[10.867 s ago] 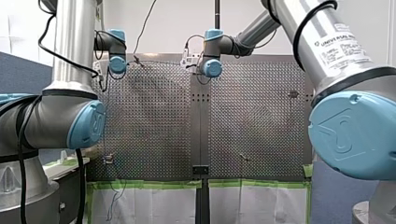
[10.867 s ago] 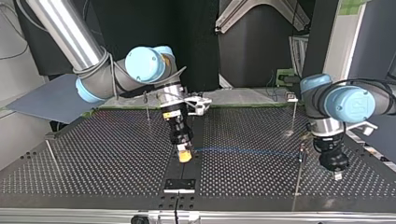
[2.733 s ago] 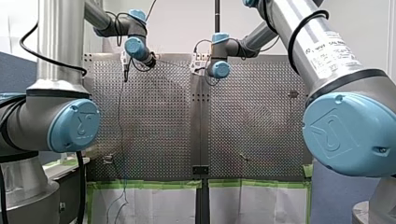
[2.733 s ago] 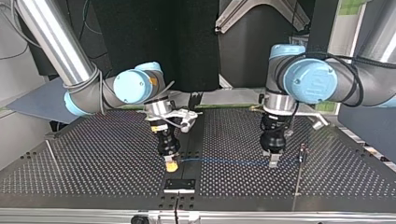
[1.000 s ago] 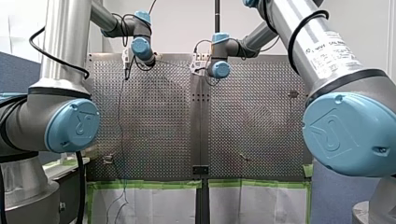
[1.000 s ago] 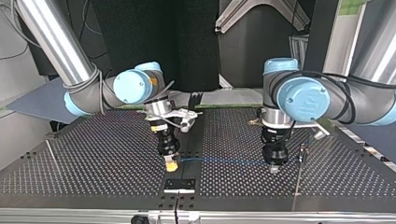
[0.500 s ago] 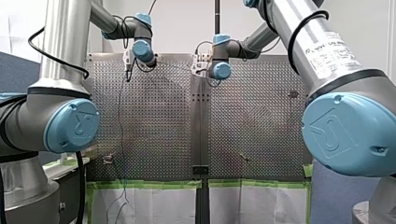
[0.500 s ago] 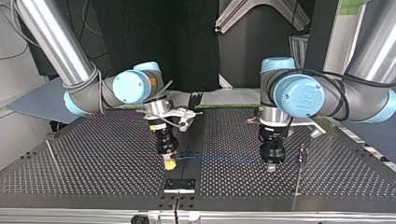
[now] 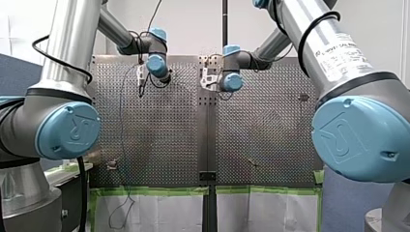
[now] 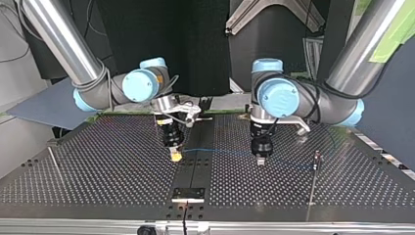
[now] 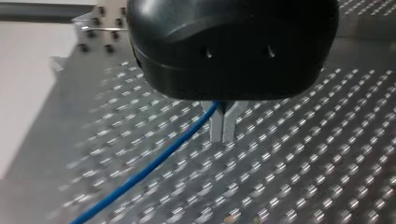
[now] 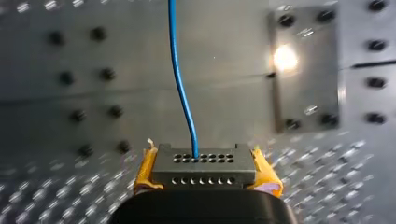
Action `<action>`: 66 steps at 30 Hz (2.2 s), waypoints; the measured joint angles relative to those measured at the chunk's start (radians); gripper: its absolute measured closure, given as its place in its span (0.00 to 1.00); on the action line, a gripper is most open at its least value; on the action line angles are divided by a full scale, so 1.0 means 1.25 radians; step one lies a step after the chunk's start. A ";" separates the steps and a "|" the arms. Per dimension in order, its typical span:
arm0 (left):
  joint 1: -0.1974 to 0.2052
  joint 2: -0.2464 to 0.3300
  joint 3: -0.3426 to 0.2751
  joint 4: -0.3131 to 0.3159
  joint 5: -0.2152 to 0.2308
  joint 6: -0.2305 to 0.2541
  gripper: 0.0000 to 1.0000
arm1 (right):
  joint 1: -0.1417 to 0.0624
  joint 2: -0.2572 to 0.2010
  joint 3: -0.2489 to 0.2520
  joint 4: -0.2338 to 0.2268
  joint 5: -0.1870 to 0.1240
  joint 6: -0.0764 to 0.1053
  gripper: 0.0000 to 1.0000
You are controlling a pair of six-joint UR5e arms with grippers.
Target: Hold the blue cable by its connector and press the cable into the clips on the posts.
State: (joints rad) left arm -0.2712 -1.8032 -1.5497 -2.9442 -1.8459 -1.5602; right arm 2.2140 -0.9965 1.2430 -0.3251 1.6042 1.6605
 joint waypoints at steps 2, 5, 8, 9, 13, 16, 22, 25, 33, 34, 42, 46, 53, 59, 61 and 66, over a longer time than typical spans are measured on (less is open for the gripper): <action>-0.013 -0.014 -0.001 0.006 -0.013 0.000 1.00 | -0.002 0.000 0.015 -0.001 0.008 -0.004 1.00; -0.036 -0.036 -0.008 0.018 -0.036 0.001 1.00 | -0.005 0.000 0.035 -0.002 0.021 -0.012 1.00; -0.058 -0.058 -0.024 0.035 -0.057 0.000 1.00 | -0.009 0.000 0.058 -0.004 0.041 -0.018 1.00; -0.067 -0.065 -0.031 0.044 -0.062 0.000 1.00 | -0.010 0.000 0.065 -0.005 0.048 -0.020 1.00; -0.097 -0.076 -0.060 0.073 -0.067 0.001 1.00 | -0.016 0.000 0.103 -0.018 0.079 -0.025 1.00; -0.119 -0.078 -0.084 0.096 -0.066 0.001 1.00 | -0.021 0.000 0.127 -0.037 0.091 -0.026 1.00; -0.139 -0.080 -0.136 0.149 -0.062 -0.003 1.00 | -0.028 0.000 0.171 -0.070 0.113 -0.030 1.00; -0.146 -0.090 -0.162 0.175 -0.057 -0.003 1.00 | -0.029 0.000 0.197 -0.089 0.117 -0.030 1.00; -0.168 -0.148 -0.215 0.235 -0.054 -0.007 1.00 | -0.031 0.000 0.258 -0.146 0.121 -0.030 1.00; -0.171 -0.153 -0.216 0.240 -0.054 -0.009 1.00 | -0.031 0.000 0.267 -0.155 0.121 -0.030 1.00; -0.182 -0.172 -0.219 0.262 -0.057 -0.017 1.00 | -0.032 0.001 0.325 -0.213 0.126 -0.026 1.00; -0.188 -0.173 -0.219 0.265 -0.058 -0.018 1.00 | -0.032 0.001 0.354 -0.242 0.141 -0.028 1.00; -0.198 -0.200 -0.219 0.278 -0.056 -0.017 1.00 | -0.035 0.005 0.409 -0.296 0.181 -0.028 1.00; -0.213 -0.242 -0.219 0.307 -0.055 -0.022 1.00 | -0.047 0.038 0.457 -0.345 0.190 -0.033 1.00; -0.217 -0.253 -0.219 0.313 -0.056 -0.025 1.00 | -0.050 0.054 0.474 -0.362 0.194 -0.032 1.00; -0.221 -0.263 -0.219 0.319 -0.056 -0.028 1.00 | -0.053 0.094 0.515 -0.400 0.202 -0.028 1.00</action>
State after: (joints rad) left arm -0.5472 -2.1323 -1.8235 -2.5455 -1.9162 -1.5950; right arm 2.1475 -0.8785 1.8862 -0.8245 1.8567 1.6248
